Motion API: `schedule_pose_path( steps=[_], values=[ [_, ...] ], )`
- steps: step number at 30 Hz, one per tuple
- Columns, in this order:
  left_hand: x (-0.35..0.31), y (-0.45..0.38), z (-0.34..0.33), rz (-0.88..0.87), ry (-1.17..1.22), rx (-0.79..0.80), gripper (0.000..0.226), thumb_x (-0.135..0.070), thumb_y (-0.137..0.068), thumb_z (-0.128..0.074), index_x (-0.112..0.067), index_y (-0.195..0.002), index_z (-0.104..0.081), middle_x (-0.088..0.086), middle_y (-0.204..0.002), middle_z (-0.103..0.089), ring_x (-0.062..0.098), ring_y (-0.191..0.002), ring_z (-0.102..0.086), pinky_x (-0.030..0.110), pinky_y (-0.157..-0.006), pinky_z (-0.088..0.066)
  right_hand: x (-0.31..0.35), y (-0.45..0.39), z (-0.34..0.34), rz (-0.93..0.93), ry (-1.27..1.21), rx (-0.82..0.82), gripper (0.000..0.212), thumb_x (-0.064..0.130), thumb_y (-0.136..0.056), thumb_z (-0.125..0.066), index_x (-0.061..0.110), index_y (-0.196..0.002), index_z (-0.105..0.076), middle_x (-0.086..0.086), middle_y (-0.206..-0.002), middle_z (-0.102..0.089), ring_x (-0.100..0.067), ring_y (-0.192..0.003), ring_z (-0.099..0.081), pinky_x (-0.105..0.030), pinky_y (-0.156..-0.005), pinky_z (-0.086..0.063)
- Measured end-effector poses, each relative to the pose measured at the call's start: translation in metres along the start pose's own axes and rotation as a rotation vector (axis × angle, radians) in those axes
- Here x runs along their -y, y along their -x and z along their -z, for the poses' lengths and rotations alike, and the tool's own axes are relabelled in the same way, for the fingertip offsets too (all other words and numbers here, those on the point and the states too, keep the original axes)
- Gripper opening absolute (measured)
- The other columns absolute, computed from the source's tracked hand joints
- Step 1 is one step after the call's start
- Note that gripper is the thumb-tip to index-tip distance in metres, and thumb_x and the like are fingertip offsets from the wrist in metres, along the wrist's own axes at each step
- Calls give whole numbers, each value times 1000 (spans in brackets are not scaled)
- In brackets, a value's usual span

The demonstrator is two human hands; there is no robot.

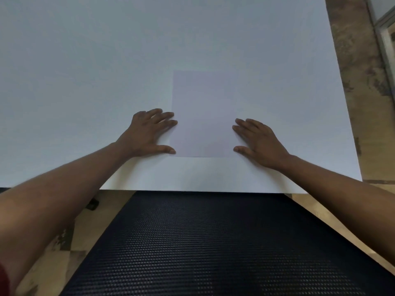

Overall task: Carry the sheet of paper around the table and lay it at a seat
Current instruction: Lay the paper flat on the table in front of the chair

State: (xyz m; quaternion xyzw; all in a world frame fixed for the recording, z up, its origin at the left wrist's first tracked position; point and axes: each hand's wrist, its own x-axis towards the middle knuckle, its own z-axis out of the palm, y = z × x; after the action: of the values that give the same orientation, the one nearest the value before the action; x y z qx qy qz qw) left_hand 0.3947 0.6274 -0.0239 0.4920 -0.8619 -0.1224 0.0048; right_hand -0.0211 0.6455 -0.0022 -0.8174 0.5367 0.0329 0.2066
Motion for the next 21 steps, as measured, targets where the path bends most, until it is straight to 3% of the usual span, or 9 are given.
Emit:
schedule_pose_path(
  steps=[4,21],
  values=[
    [-2,0,0,6,8,-13,101,-95,-80,-51,-34,-159,-51,-7,-171,-43,29,-158,-38,55,-121,-29,1,0,1,-4,3,5,71,57,-103,-59,26,-164,-39,7,-175,-28,-23,-162,-23,-45,-129,-22],
    [3,-3,-7,21,20,13,103,-97,-81,-47,-34,-163,-46,-8,-175,-37,29,-160,-33,57,-123,-26,4,2,1,-7,12,23,77,64,-100,-43,25,-165,-36,5,-176,-26,-24,-163,-21,-46,-129,-21]
  ],
)
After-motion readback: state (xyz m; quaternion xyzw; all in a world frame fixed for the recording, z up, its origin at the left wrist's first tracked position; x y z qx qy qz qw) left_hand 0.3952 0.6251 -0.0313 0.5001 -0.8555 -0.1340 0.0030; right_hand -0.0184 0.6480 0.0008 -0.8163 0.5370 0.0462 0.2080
